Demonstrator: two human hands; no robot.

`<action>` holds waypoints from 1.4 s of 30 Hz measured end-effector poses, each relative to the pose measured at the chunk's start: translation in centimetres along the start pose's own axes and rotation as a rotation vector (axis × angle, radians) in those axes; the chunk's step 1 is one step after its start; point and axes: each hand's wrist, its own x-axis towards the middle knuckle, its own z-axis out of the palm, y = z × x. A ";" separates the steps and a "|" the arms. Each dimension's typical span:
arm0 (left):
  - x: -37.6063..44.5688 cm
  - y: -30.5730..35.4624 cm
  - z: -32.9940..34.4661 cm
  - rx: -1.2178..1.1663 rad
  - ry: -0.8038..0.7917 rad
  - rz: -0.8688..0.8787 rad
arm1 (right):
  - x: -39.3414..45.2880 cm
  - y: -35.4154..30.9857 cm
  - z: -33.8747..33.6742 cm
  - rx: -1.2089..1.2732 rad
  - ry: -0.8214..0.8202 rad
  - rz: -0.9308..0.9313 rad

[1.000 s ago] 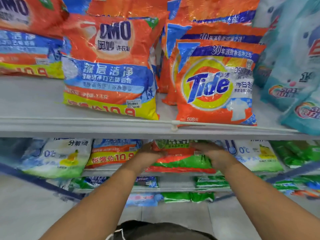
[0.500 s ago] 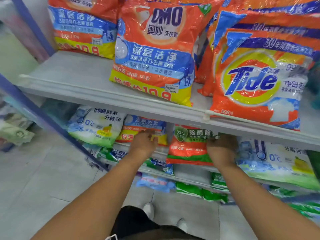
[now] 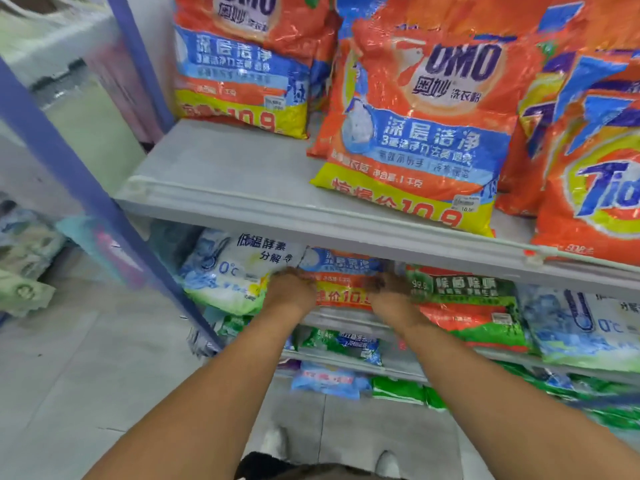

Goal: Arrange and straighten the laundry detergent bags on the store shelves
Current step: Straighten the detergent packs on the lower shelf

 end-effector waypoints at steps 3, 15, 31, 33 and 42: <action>0.9 -0.8 -1.4 -0.038 -0.135 -0.011 | 1.3 -0.9 1.3 0.054 -0.007 0.164; 1.5 -2.7 -1.0 0.093 -0.224 0.110 | 0.1 -3.6 -1.7 0.352 -0.052 0.286; -3.1 -0.7 1.1 -0.633 -0.626 -0.188 | -11.7 0.1 -6.5 0.566 0.049 0.019; -5.3 -0.9 1.5 -0.765 -0.683 -0.279 | -13.0 0.9 -7.1 0.580 0.013 0.005; -16.2 -1.6 3.1 -0.971 -0.298 -0.175 | -17.5 5.6 -9.0 1.003 -0.503 0.212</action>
